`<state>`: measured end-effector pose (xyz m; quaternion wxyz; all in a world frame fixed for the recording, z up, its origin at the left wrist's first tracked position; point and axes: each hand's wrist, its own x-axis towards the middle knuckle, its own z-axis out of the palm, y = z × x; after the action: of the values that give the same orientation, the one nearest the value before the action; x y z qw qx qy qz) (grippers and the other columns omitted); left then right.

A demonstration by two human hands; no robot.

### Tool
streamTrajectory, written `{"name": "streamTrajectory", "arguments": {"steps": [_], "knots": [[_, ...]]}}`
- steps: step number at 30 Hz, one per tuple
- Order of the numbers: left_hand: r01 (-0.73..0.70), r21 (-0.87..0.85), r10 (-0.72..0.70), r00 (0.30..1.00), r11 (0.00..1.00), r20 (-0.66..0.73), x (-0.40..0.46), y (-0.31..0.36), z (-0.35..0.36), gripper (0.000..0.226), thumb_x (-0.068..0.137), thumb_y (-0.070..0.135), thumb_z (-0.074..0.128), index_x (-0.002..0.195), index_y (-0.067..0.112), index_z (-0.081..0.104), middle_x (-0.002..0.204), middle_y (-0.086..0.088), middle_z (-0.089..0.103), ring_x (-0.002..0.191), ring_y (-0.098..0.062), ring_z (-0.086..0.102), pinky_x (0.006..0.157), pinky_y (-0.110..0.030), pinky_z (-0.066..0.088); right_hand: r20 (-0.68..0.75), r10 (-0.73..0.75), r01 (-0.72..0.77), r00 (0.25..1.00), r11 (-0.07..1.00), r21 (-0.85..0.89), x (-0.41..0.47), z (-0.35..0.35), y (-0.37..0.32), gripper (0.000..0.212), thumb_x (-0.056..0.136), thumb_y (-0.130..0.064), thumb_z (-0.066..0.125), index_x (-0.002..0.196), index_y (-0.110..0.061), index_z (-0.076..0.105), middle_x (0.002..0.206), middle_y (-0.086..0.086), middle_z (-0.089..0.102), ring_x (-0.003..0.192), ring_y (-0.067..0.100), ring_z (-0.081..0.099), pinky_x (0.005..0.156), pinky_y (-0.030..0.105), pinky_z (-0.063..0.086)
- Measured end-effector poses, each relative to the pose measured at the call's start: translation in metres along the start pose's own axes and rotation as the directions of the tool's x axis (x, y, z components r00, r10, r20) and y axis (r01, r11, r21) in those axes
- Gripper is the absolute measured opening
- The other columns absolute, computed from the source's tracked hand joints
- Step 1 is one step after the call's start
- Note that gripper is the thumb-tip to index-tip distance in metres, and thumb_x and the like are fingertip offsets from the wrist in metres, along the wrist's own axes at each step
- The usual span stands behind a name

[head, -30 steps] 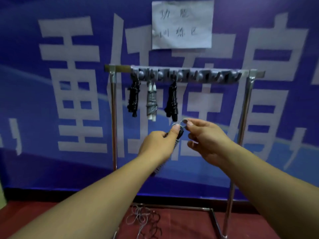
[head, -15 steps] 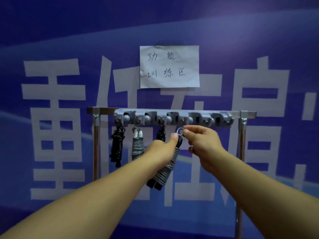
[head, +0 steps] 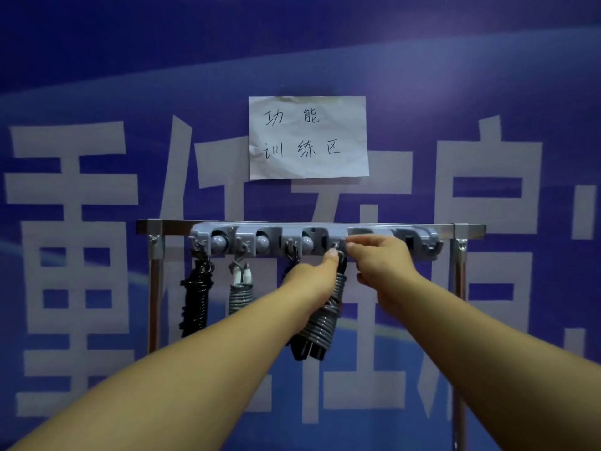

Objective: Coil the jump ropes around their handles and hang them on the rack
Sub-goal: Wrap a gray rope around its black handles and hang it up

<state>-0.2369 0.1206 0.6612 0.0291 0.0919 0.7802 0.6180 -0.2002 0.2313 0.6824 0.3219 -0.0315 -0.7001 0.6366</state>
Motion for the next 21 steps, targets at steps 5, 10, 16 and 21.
{"name": "streamTrajectory", "arguments": {"steps": [5,10,16,21], "knots": [[0.01,-0.073,-0.009,1.0,0.997,0.007,0.008,-0.027,0.009,0.073,0.084,0.079,0.049,0.099,0.01,0.066,0.087,-0.013,0.076,0.081,-0.032,0.073,0.087,-0.047,0.059,0.046,0.02,-0.024,0.999,0.995,0.093,-0.004,0.0,0.024,0.025,0.098,-0.008,0.059,0.112,-0.026,0.07,0.081,-0.003,0.064,0.06,0.012,0.045,0.051,0.025,0.044],[-0.04,-0.047,0.043,0.998,0.998,0.052,0.003,-0.047,0.013,0.058,0.092,0.07,0.045,0.106,0.019,0.067,0.103,-0.004,0.073,0.097,-0.025,0.068,0.096,-0.044,0.054,0.039,-0.009,0.005,0.999,0.997,0.08,-0.017,-0.003,0.03,0.024,0.099,-0.009,0.06,0.113,-0.026,0.068,0.085,-0.007,0.069,0.057,0.002,0.055,0.051,0.019,0.046],[-0.124,0.123,0.129,0.991,0.985,-0.037,-0.016,-0.086,0.005,0.043,0.101,0.059,0.038,0.104,0.023,0.063,0.102,-0.003,0.068,0.095,-0.022,0.065,0.092,-0.042,0.055,-0.077,0.007,-0.002,0.997,0.998,0.063,-0.045,-0.001,0.069,0.015,0.102,-0.027,0.057,0.109,-0.02,0.069,0.099,-0.002,0.07,0.079,0.014,0.058,0.07,0.032,0.051],[-0.014,0.263,0.017,1.0,0.965,-0.007,-0.04,-0.165,-0.011,0.053,0.096,0.068,0.037,0.097,0.021,0.062,0.105,-0.006,0.07,0.097,-0.026,0.067,0.092,-0.047,0.055,-0.045,0.166,-0.167,0.985,0.986,-0.021,-0.095,0.009,0.156,0.024,0.102,-0.034,0.056,0.092,-0.015,0.068,0.082,0.002,0.064,0.067,0.019,0.05,0.065,0.04,0.047]]}}
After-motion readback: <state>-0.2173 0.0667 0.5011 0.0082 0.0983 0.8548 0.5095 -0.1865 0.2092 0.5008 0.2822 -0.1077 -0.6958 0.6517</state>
